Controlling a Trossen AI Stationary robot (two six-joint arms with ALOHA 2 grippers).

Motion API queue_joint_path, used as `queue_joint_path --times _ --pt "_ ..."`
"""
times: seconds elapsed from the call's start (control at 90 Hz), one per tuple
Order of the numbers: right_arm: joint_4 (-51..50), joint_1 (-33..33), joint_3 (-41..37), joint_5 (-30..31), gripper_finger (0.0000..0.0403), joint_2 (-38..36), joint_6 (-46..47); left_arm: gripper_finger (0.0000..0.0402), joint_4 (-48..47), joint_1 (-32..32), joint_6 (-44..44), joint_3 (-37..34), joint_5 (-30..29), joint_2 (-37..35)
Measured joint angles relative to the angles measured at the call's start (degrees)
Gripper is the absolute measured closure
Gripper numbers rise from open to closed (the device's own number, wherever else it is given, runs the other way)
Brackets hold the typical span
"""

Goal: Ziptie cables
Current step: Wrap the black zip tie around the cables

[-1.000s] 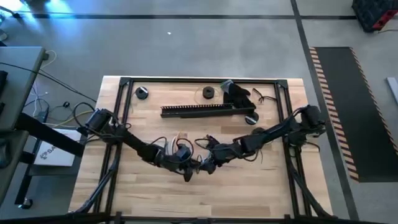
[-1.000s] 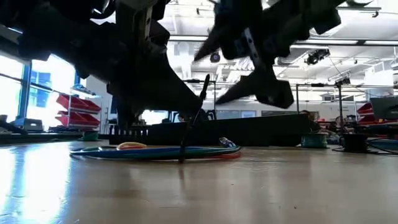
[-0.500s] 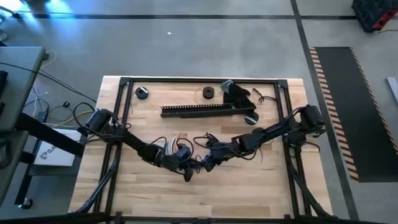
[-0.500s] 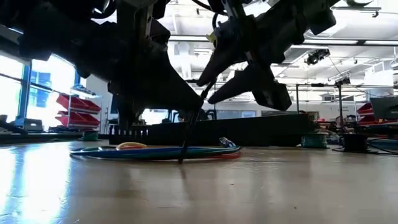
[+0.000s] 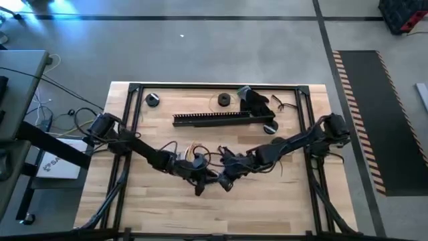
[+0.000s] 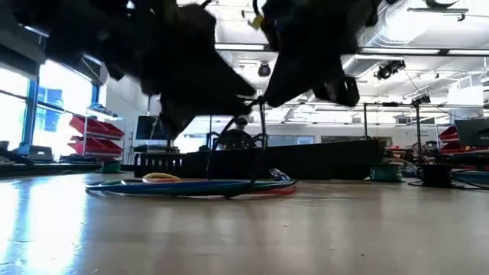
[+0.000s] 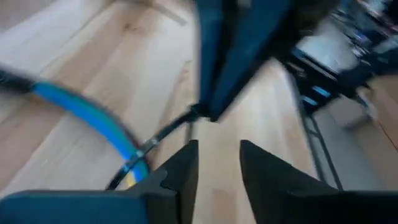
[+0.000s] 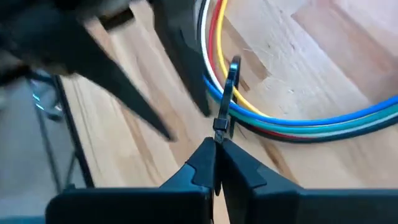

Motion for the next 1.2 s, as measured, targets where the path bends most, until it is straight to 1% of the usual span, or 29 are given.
queue_joint_path --times 0.056,0.133,0.2,0.244,0.356,0.511,0.644,0.744,1.056,1.2 --pt "-0.01 0.55 0.48 0.08 0.0403 -0.04 -2.75 0.0282 -0.51 -0.02 2.56 0.0 -0.02 -1.87" --pt "0.51 1.26 0.5 0.29 0.0403 -0.04 -6.13 0.0279 -2.26 0.07 6.89 0.0 -1.52 -3.95" --pt "0.74 1.54 0.5 0.28 0.0403 -0.04 -7.93 0.0278 -3.18 0.23 11.65 0.0 -3.22 -4.77" --pt "0.78 1.69 0.5 0.28 0.0403 -0.04 -9.48 0.0279 -3.07 0.42 15.06 0.0 -3.29 -4.82" --pt "1.16 1.62 0.5 0.41 0.0403 -0.04 -12.11 0.0278 -2.68 1.33 21.31 0.0 0.66 -3.59" --pt "1.46 0.88 0.48 0.34 0.0403 -0.04 -12.28 0.0268 -0.41 2.88 27.07 0.0 6.3 -1.85" --pt "1.62 0.49 0.47 0.32 0.0403 -0.04 -11.2 0.0257 -1.27 3.93 30.23 0.0 6.87 -1.78" --pt "1.97 0.49 0.43 0.5 0.0403 -0.04 -10.82 0.0256 -1.29 4.69 32.37 0.0 7.78 -1.78" --pt "3.83 0.49 0.41 0.65 0.0403 -0.04 -9.84 0.0287 -0.63 6.44 35.33 0.02 12.56 0.49" --pt "3.86 0.49 0.39 0.8 0.0403 -0.04 -8.79 0.0307 0.67 6.45 35.21 0.05 12.75 0.82"
